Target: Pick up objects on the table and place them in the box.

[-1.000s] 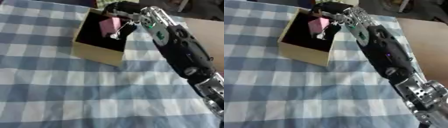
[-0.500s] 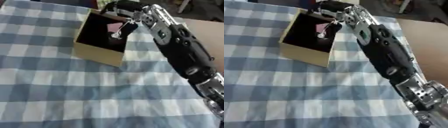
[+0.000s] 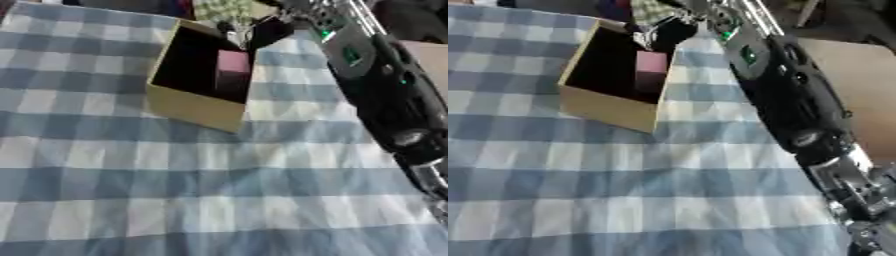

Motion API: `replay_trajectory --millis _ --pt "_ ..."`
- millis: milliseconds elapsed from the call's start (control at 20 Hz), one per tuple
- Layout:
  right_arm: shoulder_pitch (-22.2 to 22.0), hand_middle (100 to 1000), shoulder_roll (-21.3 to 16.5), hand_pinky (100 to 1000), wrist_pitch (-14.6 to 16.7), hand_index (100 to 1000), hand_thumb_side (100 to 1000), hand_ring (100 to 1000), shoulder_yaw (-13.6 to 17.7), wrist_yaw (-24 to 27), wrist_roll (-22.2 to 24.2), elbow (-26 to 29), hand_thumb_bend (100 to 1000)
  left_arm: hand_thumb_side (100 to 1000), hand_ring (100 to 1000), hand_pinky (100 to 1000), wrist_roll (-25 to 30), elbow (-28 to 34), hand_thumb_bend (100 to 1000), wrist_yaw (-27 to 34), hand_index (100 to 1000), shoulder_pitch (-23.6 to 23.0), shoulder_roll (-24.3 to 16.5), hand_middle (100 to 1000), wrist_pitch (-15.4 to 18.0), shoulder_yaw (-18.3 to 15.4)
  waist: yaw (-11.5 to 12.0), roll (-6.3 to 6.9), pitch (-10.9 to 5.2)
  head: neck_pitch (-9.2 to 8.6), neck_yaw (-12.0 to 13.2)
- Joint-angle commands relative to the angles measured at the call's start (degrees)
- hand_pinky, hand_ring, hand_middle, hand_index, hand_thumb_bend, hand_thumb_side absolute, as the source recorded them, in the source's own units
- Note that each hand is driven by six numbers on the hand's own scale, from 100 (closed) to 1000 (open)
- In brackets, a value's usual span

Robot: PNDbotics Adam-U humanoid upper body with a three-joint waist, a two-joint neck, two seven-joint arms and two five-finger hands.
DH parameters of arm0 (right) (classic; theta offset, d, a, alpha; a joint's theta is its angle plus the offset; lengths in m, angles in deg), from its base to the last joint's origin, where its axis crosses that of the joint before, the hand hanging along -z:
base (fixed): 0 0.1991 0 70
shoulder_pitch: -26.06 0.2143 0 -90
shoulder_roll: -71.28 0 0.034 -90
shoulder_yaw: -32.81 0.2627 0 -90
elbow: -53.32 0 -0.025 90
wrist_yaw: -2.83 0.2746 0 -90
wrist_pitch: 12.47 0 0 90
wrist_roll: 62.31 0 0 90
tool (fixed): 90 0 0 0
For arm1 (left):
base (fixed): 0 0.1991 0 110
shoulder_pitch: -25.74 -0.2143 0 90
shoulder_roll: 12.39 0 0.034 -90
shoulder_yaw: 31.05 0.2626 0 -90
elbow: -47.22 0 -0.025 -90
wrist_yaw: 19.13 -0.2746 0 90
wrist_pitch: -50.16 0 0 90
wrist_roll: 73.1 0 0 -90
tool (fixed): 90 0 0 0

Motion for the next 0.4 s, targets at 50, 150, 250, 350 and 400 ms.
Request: replay_trajectory --millis 50,150,250,350,400 --pt "-1.1 702 -3.8 862 0.1 800 729 799 4.7 3.0 -2.8 5.2 100 942 575 498 -1.6 0.9 300 0.1 776 0.2 -0.6 620 0.3 -0.9 -0.3 0.75 -1.28 0.32 0.9" --pt "-3.2 704 -4.9 863 0.7 800 774 801 7.3 4.6 -4.4 7.8 100 940 575 499 -3.0 0.9 300 0.3 774 0.2 -0.5 620 0.7 -1.2 -0.7 1.09 -1.1 0.26 1.6" --pt "-5.6 704 -5.8 862 1.0 797 819 799 9.9 6.3 -6.0 10.5 100 937 576 500 -4.4 0.9 302 0.7 773 0.3 -0.5 620 1.1 -1.2 -1.0 1.45 -0.85 0.15 2.3" --pt "-8.1 706 -6.6 858 1.2 796 863 798 12.3 7.9 -7.6 13.1 100 936 576 500 -5.1 0.9 305 0.8 773 0.4 -0.6 621 1.2 -1.2 -1.2 1.84 -0.64 0.06 2.7" --pt "-9.3 705 -6.9 856 1.4 794 867 797 13.4 8.7 -8.4 14.4 100 936 576 500 -5.4 0.9 305 0.8 773 0.4 -0.6 621 1.2 -1.3 -1.3 2.08 -0.54 -0.01 2.9"
